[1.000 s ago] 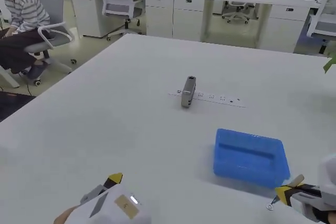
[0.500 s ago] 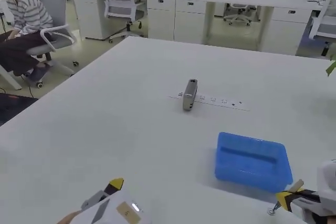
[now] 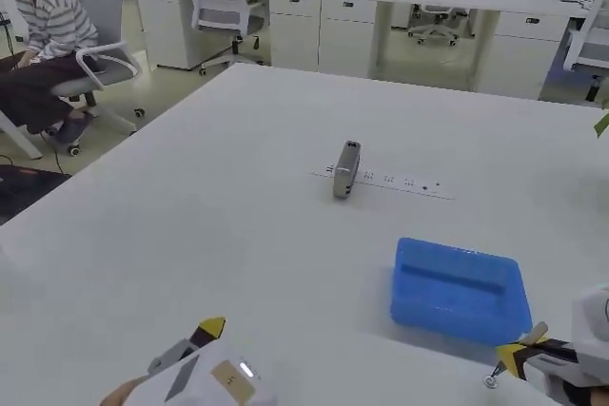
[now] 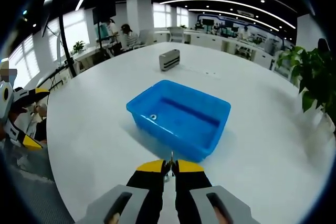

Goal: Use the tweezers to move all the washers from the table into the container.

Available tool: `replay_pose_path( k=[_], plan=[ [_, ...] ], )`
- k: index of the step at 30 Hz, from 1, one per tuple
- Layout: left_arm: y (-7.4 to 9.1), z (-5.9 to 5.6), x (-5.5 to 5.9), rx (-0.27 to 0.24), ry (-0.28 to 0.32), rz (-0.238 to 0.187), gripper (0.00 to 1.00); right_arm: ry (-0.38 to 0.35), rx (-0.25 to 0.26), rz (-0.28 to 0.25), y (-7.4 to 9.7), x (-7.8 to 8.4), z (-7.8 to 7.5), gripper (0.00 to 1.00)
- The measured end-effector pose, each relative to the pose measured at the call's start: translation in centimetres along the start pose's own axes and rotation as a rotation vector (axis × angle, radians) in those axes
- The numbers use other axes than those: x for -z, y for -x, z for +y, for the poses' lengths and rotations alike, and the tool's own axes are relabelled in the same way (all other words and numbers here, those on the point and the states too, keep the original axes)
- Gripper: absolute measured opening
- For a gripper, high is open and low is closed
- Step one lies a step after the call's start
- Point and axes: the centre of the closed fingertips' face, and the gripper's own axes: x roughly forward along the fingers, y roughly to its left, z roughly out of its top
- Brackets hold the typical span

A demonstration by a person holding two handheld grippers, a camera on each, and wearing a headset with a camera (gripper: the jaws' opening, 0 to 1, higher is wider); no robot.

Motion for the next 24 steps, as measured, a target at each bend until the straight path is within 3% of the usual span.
replay_pose_path(
  k=[24],
  plan=[
    [-0.05, -0.03, 0.15, 0.000, -0.007, 0.009, 0.92, -0.020, -0.024, -0.007, -0.32, 0.42, 0.94, 0.03]
  ],
)
